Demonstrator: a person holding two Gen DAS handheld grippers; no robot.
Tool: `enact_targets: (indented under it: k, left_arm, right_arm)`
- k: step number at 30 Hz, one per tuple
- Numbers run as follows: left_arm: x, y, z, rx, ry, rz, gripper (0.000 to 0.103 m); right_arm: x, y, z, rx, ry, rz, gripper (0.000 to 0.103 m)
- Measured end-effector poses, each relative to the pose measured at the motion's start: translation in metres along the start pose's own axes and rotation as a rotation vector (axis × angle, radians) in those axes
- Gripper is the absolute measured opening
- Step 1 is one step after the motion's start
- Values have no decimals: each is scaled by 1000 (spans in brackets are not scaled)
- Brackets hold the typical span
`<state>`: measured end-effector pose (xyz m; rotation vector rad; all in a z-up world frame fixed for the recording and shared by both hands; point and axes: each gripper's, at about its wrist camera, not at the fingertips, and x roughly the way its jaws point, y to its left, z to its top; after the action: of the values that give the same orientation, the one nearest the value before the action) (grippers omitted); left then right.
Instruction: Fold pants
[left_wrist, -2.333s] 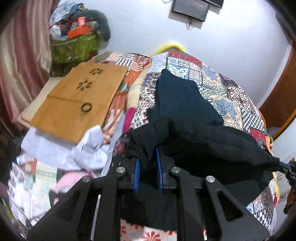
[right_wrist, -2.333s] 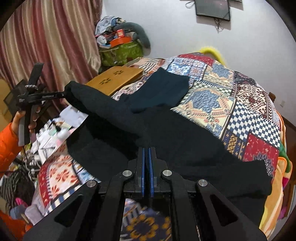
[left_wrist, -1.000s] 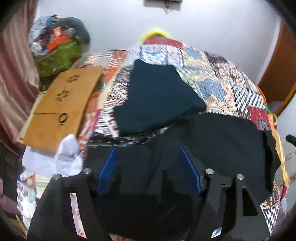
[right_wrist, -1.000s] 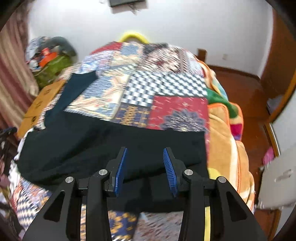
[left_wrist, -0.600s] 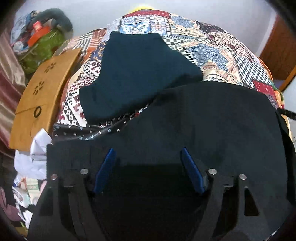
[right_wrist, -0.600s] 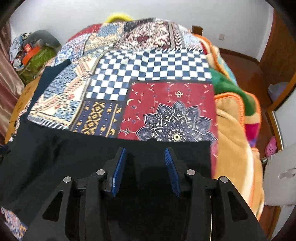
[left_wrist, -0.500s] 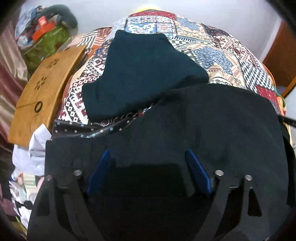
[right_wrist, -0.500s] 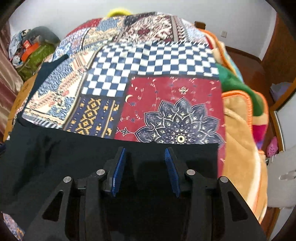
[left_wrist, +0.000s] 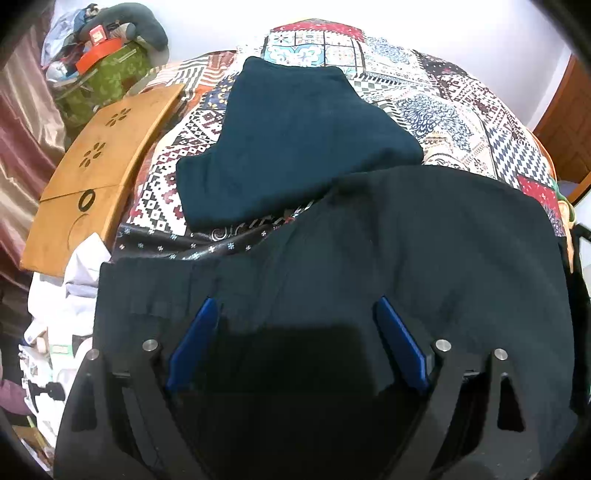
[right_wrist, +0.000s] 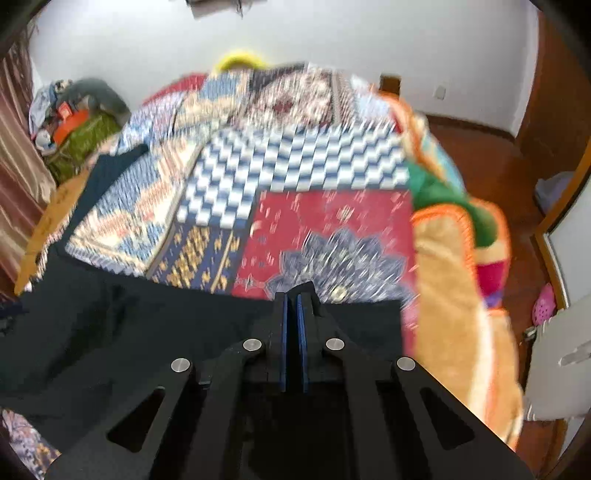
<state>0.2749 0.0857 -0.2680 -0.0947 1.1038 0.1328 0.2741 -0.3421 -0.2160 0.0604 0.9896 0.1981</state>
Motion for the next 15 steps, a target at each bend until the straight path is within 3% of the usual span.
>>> enact_targets:
  k: [8, 15]
  left_arm:
    - [-22, -8, -15, 22, -8, 23, 89]
    - [-30, -15, -26, 49, -21, 33, 89]
  right_arm:
    - [-64, -11, 11, 16, -134, -26, 2]
    - [-64, -20, -25, 112, -14, 15, 5]
